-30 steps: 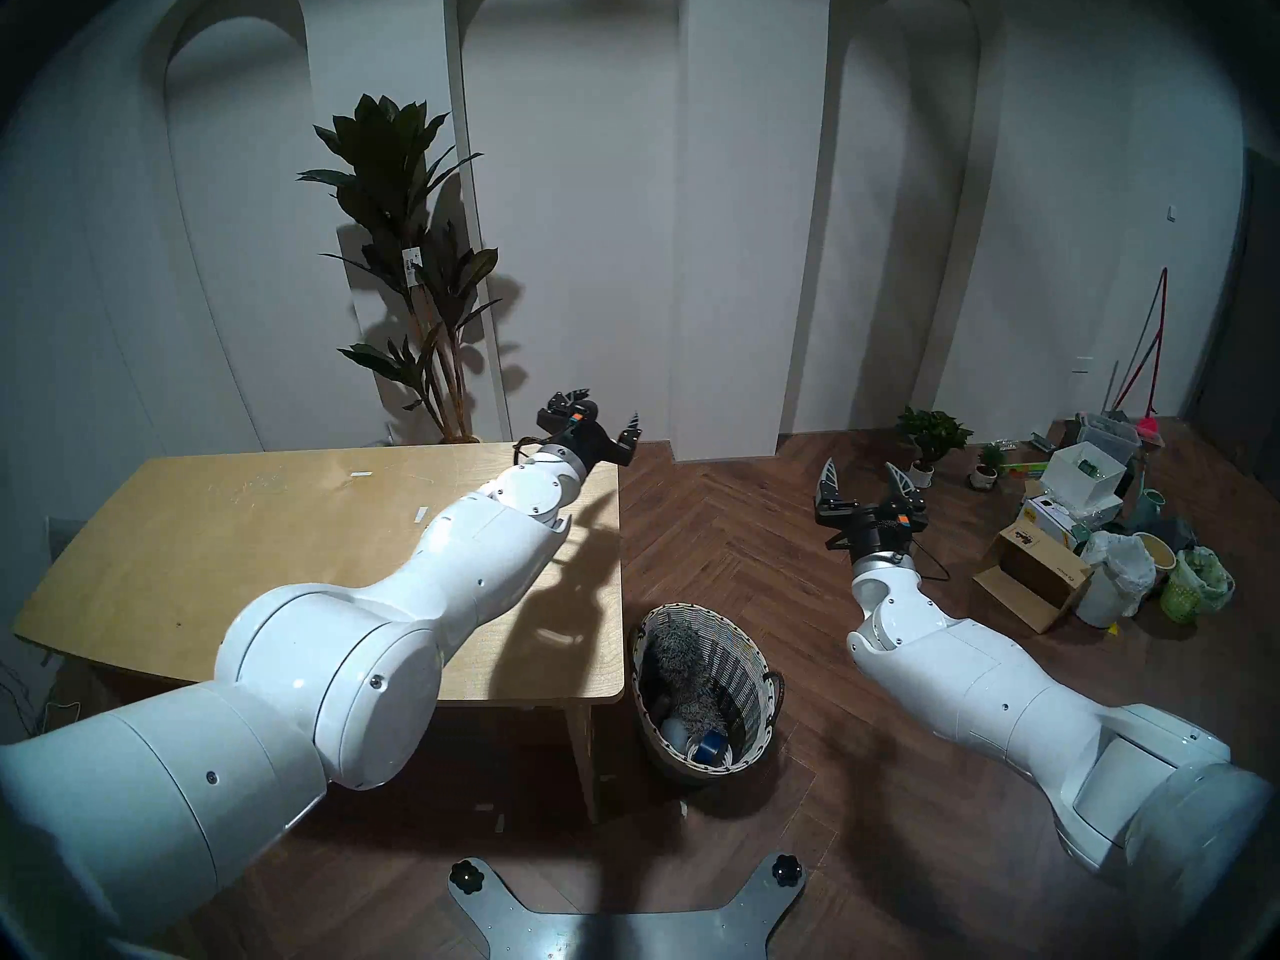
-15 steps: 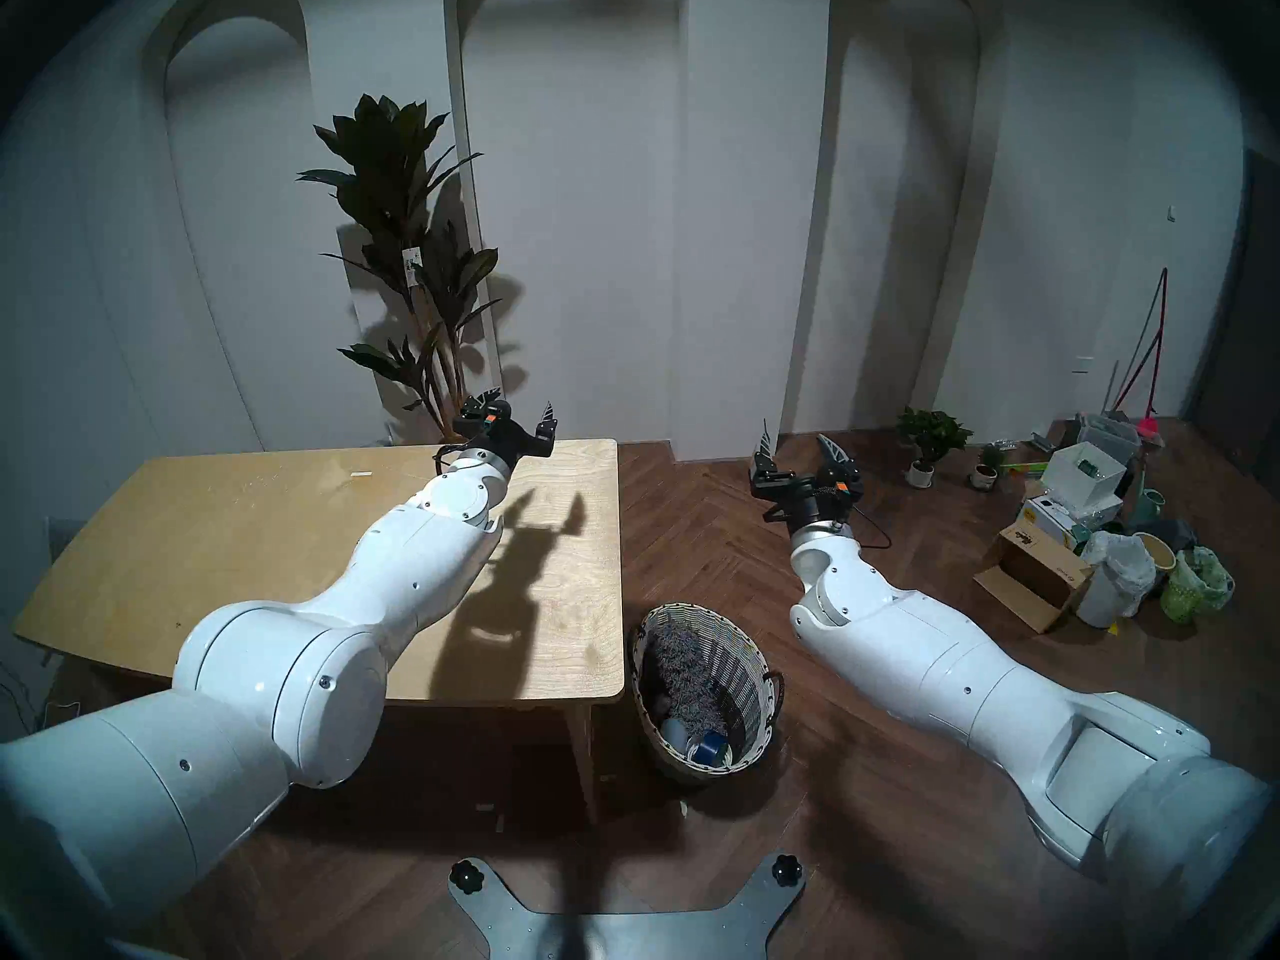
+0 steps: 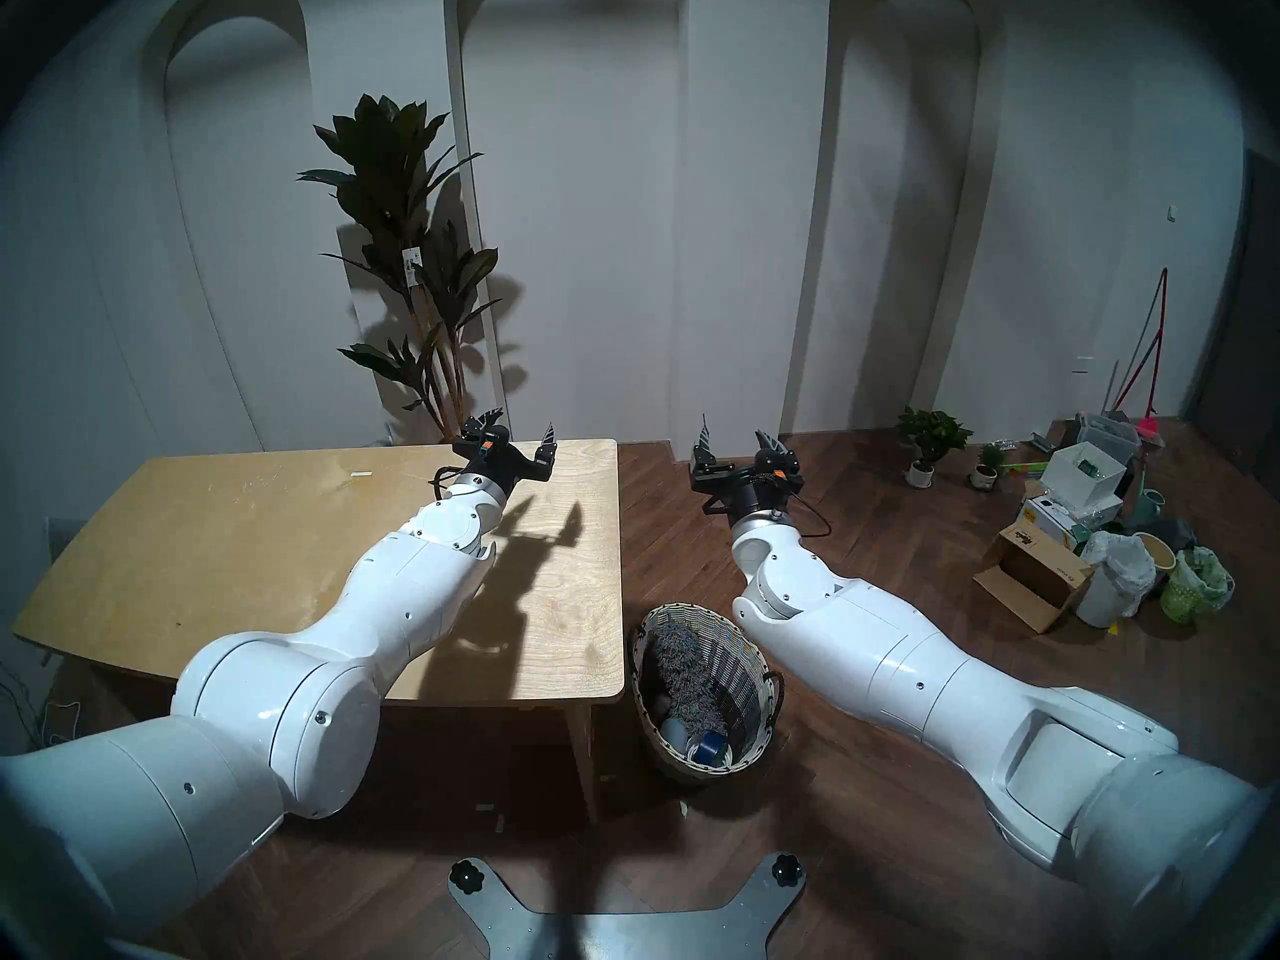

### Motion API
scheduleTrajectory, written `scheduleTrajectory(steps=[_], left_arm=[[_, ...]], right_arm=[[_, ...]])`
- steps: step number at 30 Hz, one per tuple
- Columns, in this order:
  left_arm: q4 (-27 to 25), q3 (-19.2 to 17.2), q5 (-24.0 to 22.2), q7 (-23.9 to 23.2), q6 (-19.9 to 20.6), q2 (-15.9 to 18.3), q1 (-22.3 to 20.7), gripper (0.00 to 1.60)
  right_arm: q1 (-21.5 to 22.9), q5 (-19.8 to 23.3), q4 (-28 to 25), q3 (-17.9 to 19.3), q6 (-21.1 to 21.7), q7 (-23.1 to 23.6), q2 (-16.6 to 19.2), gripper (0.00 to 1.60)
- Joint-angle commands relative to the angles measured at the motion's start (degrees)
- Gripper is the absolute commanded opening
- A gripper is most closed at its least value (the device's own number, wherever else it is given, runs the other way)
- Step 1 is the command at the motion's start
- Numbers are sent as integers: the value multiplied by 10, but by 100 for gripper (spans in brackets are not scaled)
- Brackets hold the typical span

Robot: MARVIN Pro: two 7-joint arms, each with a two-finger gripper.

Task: Load the items into the basket from the rear

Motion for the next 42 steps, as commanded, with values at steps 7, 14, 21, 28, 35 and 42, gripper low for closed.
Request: scheduleTrajectory(steps=[7,14,21,28,35,42], left_arm=[[-56,-29,-13,13,-30,54,8,160],[-75,-49,-29,18,-36,68,23,160],[-96,-65,-46,18,-38,74,46,160],[-132,-71,-60,11,-43,72,76,160],[-171,-77,-76,-3,-46,72,102,160],[-216,-83,-97,-20,-37,66,123,160]], right_arm=[[42,-14,-14,-12,42,-17,-44,160],[56,-16,-10,-16,67,-27,-56,160],[56,-19,-5,-23,91,-37,-66,160],[58,-21,2,-26,115,-50,-75,160],[61,-22,4,-28,135,-61,-83,160],[64,-24,6,-31,154,-70,-92,160]])
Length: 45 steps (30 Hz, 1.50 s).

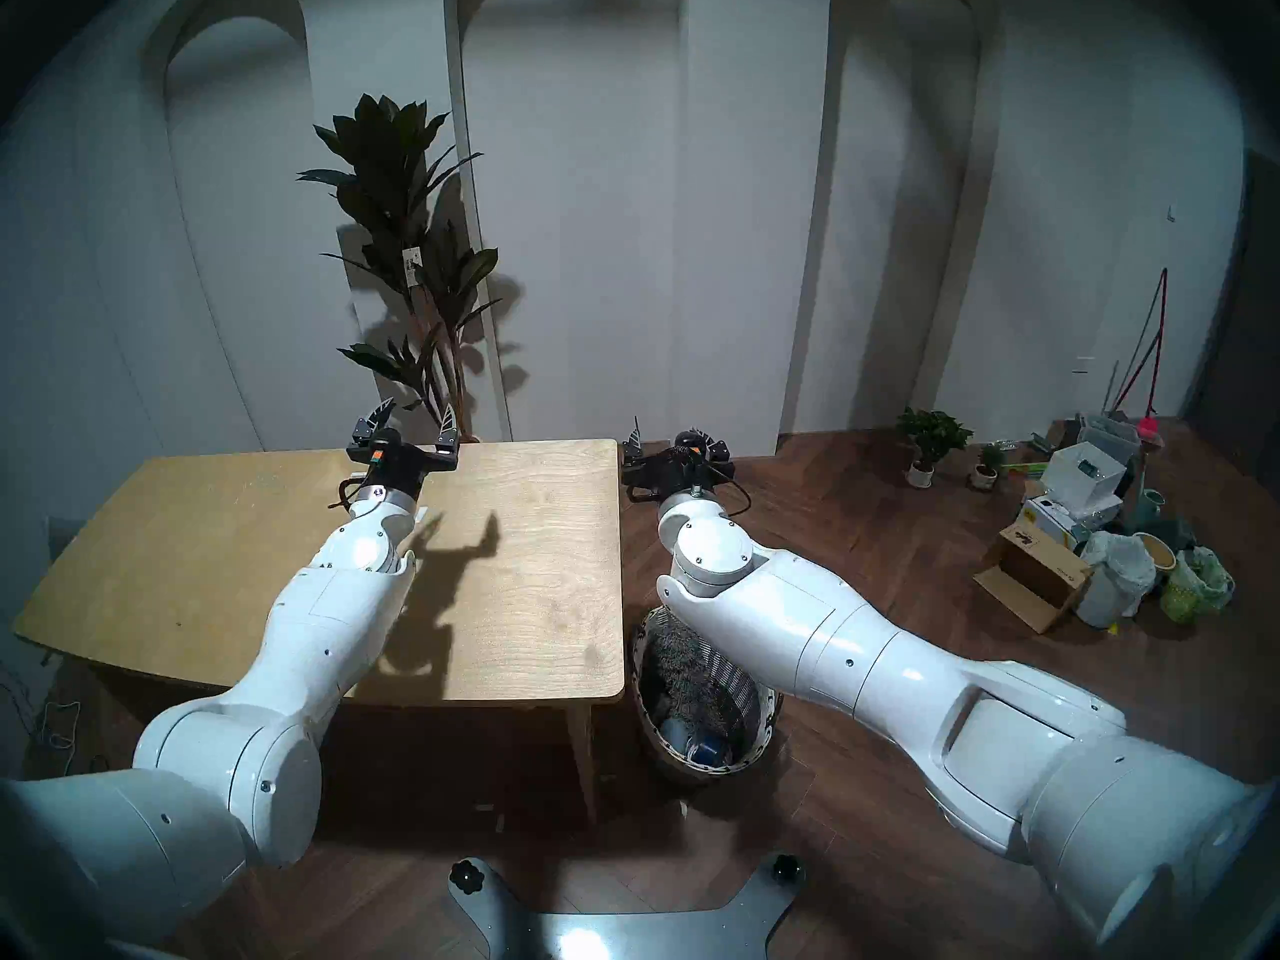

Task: Load the items into the basket from the rear

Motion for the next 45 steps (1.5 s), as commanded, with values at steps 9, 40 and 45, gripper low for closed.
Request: scheduleTrajectory(steps=[9,40,45], left_arm=[[-104,-8,-35,-29,19,-11,42,160],[-336,-31,-101,-71,255,-5,180,160],[-369,-29,-111,-78,312,-4,188,160]], right_arm=[[14,-1,-2,0,24,-17,-24,160],[18,1,10,13,54,-37,-22,160],[14,-2,13,8,53,-29,-17,160]])
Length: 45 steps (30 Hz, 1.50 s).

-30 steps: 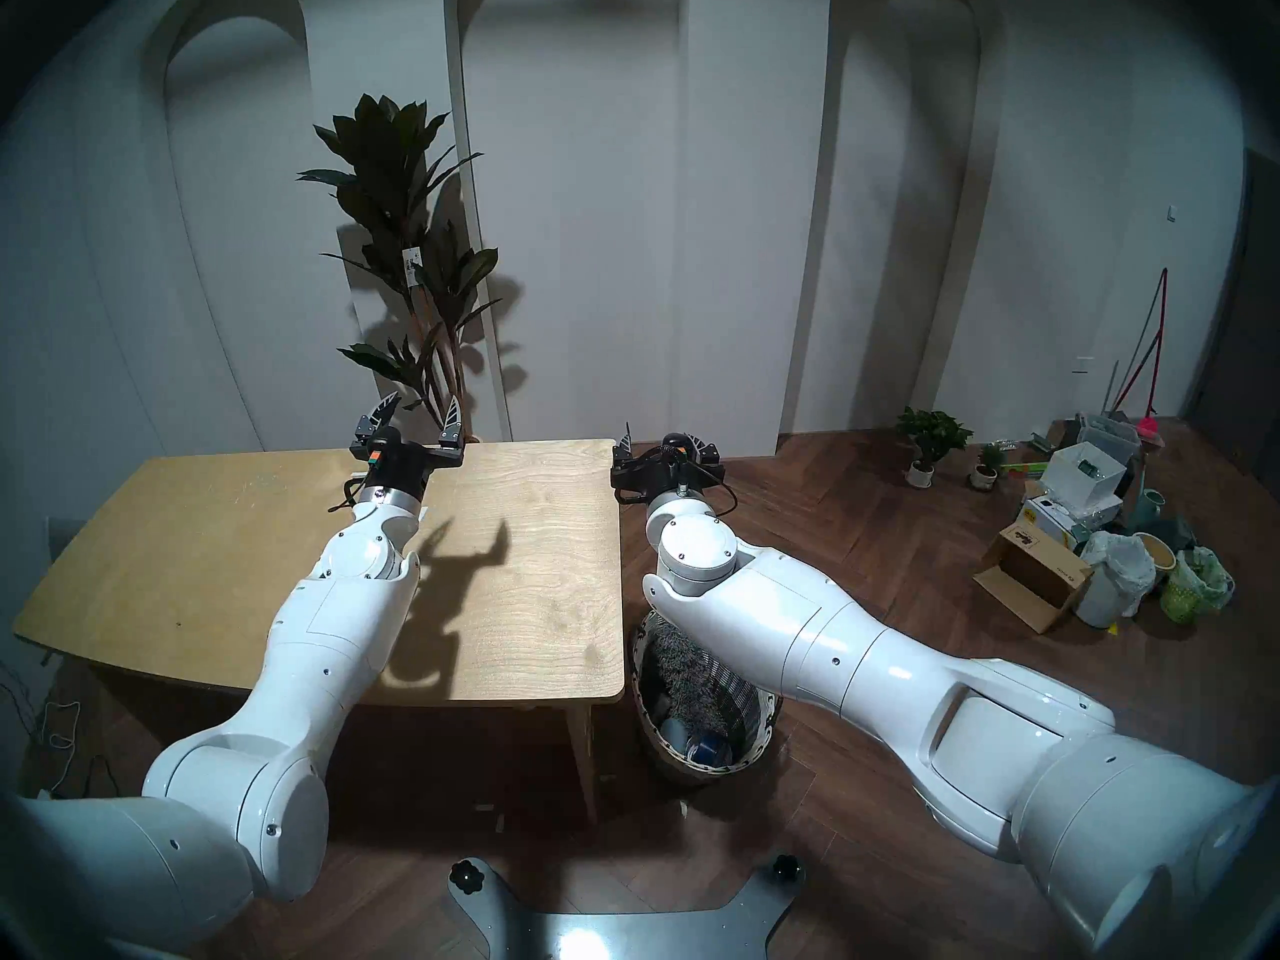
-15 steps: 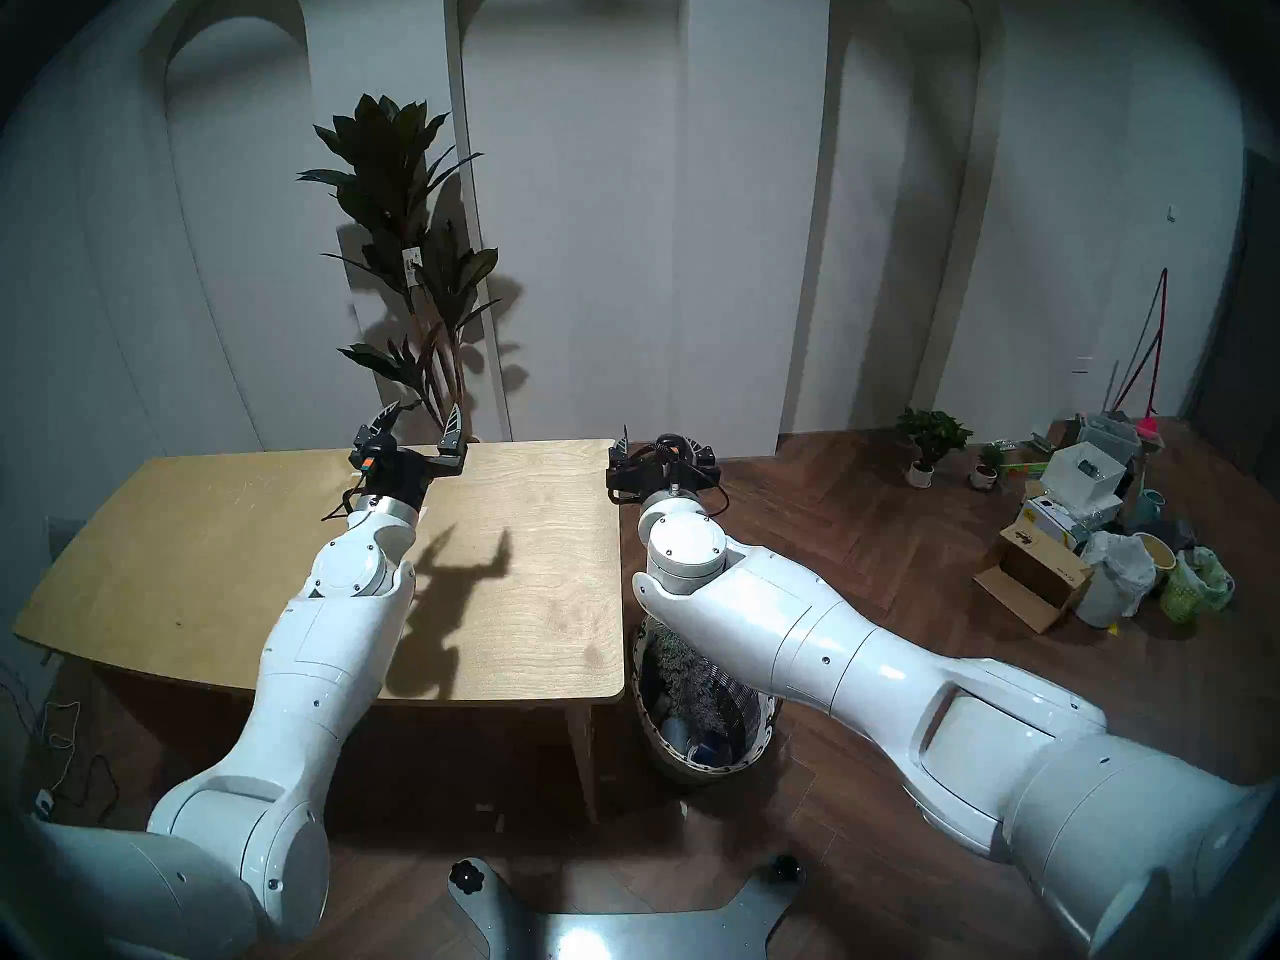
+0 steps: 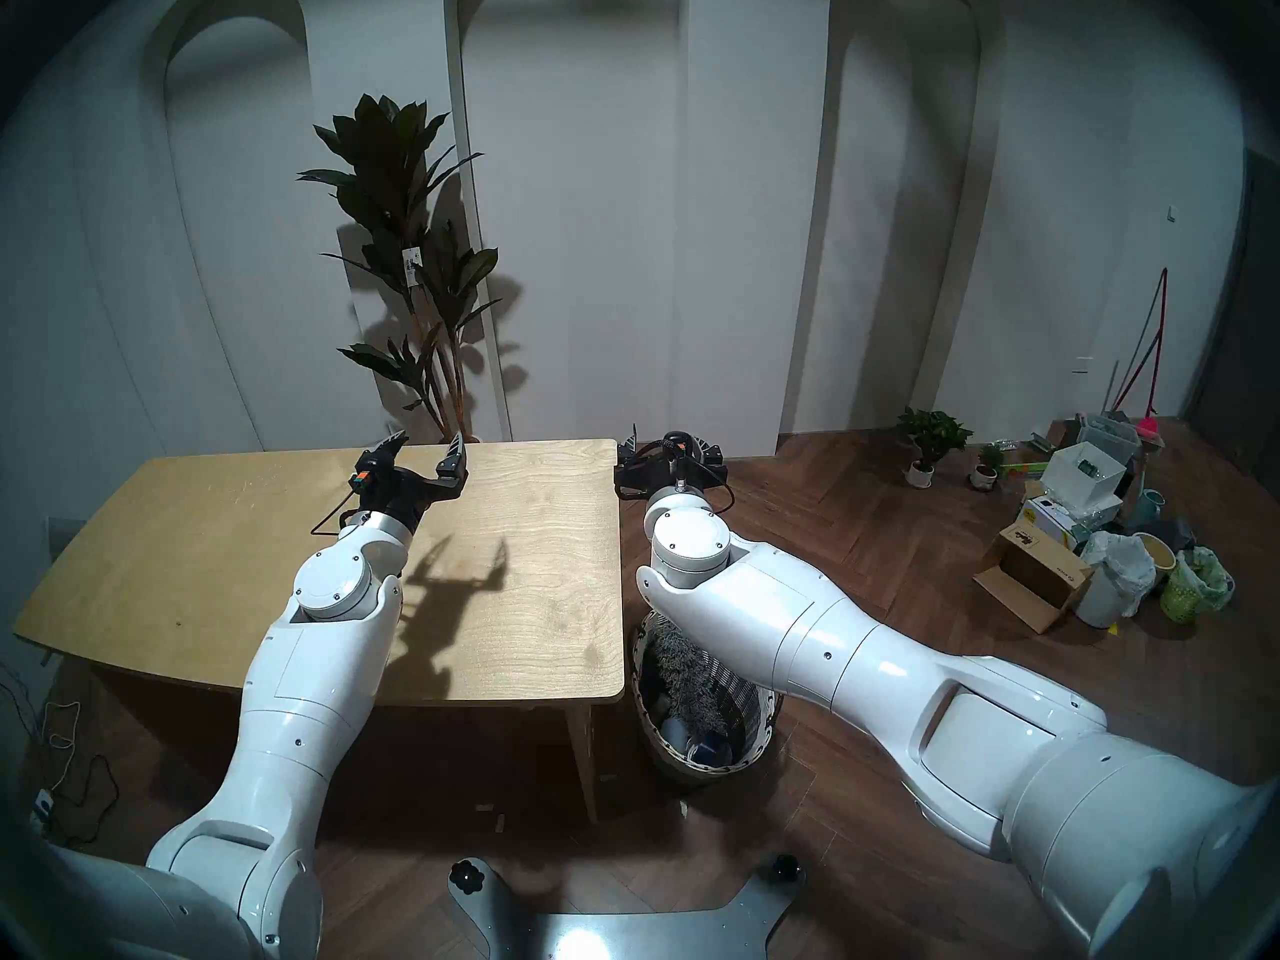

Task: Load the items into the basket from the rear

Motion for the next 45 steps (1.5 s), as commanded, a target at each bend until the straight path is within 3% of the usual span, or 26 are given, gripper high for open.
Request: scheduleTrajectory(steps=[1,9,14,24,27,30,37,45], left_arm=[[-66,2,-14,-9,66,1,5,160],[-129,0,-30,-13,171,6,24,160],[-163,-2,-40,-9,231,7,31,160],[-227,-8,-52,28,363,6,50,160],[-210,-9,-52,44,349,-8,46,160],[-194,-8,-46,54,304,-18,46,160],[-175,-9,-39,70,246,-33,40,160],[-169,-4,-36,67,261,-24,36,160]], right_arm=[[6,-5,0,-2,-5,17,9,160],[23,-2,12,-10,0,91,35,160],[32,-6,12,-9,-15,140,52,160],[37,-7,40,-4,-60,220,55,160],[33,26,51,8,-66,258,52,160],[30,29,58,14,-67,267,50,160],[32,35,64,15,-67,279,48,160],[30,29,54,13,-71,267,48,160]])
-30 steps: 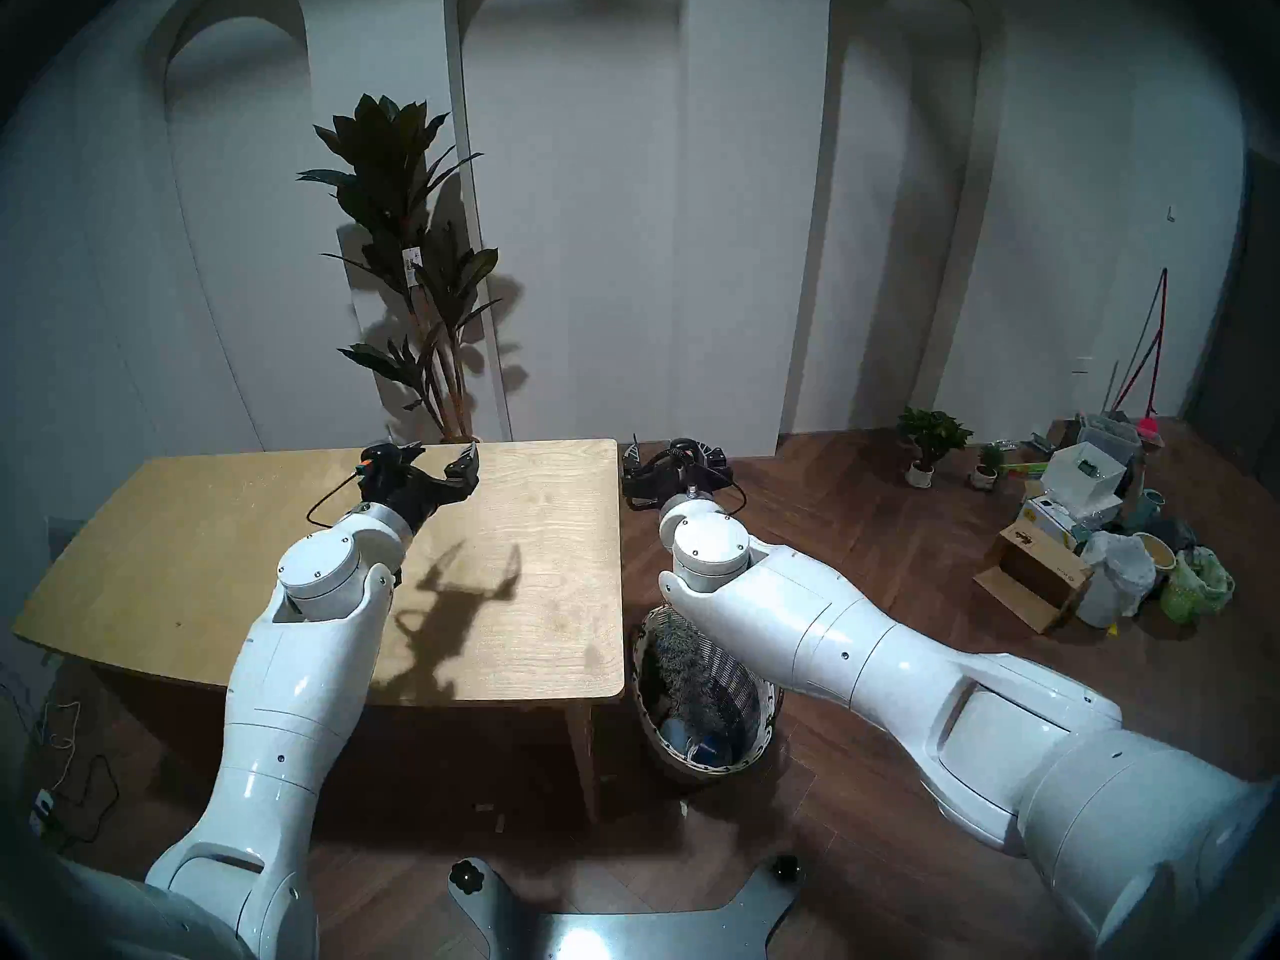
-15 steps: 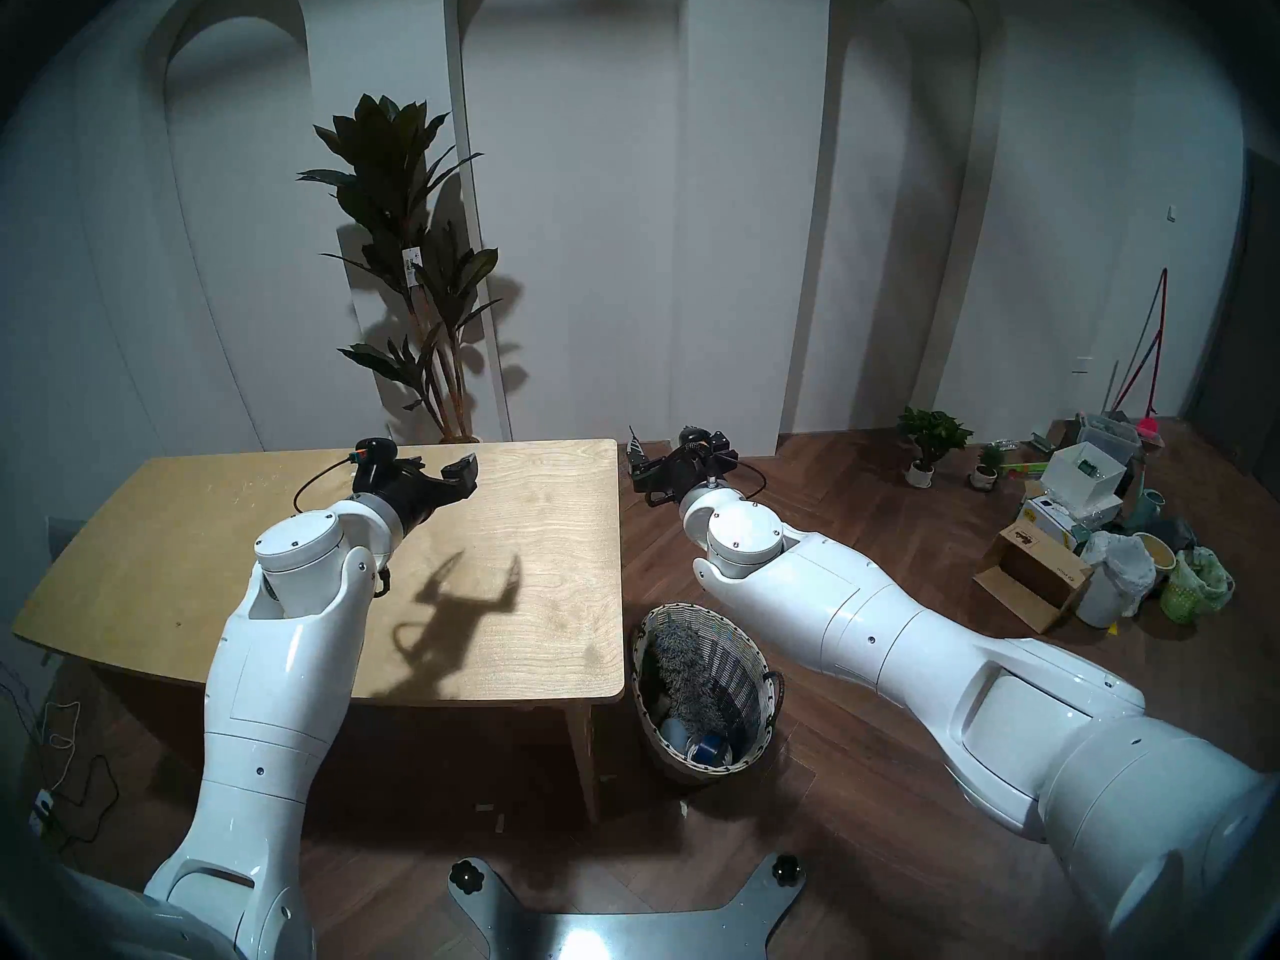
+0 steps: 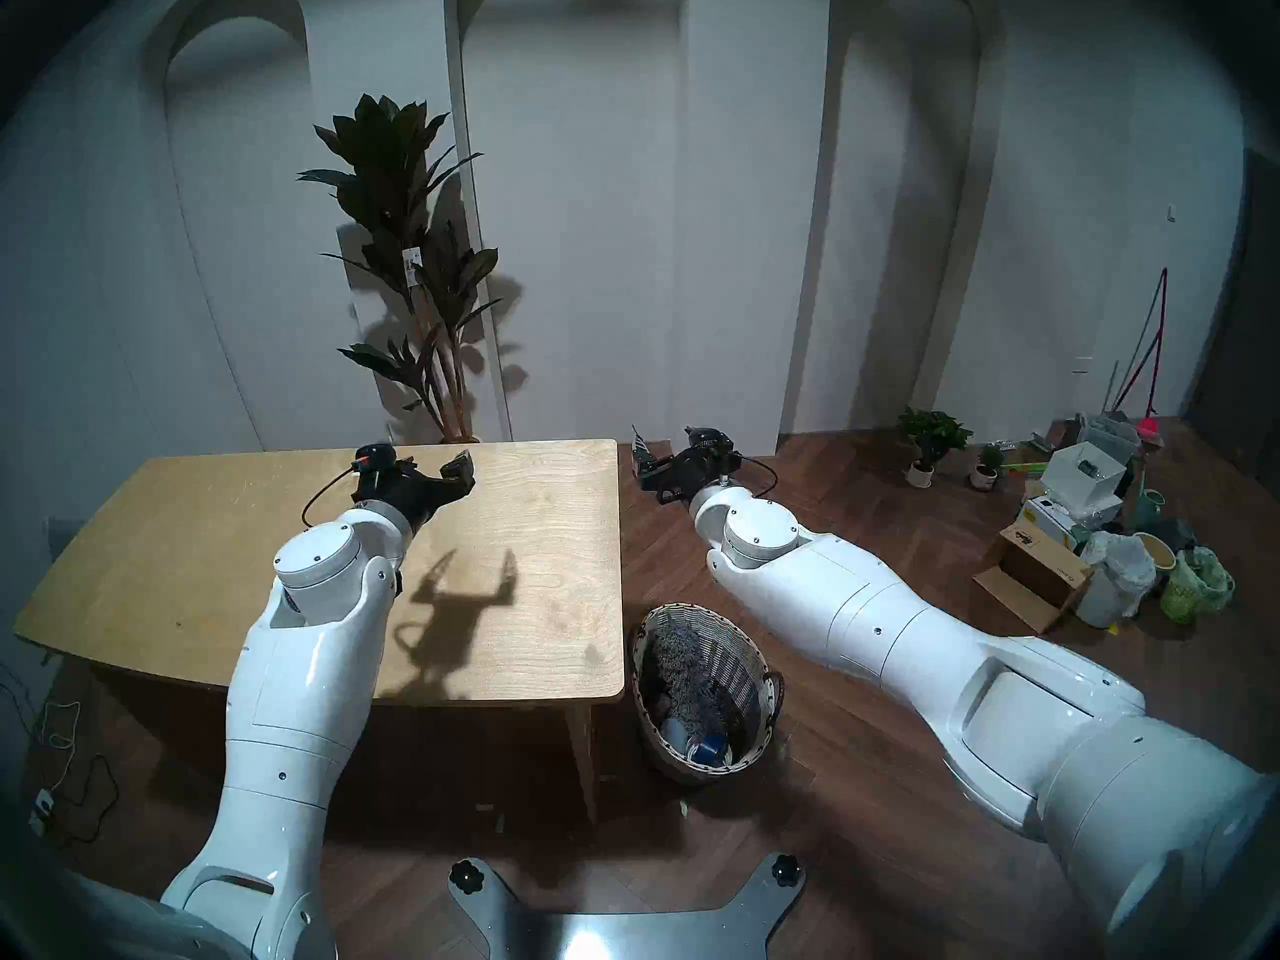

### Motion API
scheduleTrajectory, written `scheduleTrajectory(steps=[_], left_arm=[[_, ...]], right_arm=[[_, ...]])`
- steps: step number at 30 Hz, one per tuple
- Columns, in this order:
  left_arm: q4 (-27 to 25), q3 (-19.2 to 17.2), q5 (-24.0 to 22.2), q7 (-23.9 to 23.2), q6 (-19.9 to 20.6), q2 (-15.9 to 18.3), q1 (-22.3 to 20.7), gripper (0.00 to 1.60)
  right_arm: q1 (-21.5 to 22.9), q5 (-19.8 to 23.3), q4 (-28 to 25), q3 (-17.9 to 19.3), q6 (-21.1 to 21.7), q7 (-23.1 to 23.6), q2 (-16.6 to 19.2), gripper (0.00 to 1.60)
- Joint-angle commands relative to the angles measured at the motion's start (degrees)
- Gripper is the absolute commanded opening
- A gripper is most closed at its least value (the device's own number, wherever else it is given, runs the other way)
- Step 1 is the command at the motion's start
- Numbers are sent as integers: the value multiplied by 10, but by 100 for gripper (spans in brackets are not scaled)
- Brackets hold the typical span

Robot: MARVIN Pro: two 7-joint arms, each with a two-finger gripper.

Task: Load the items into the basket from the rear

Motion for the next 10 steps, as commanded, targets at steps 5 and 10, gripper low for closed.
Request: scheduleTrajectory(steps=[5,10], left_arm=[[-1,11,12,-5,-4,8,-18,160],[0,12,12,-5,-4,8,-18,160]], right_arm=[[7,-3,-22,6,-6,-16,-3,160],[7,-4,-23,5,-5,-18,-3,160]])
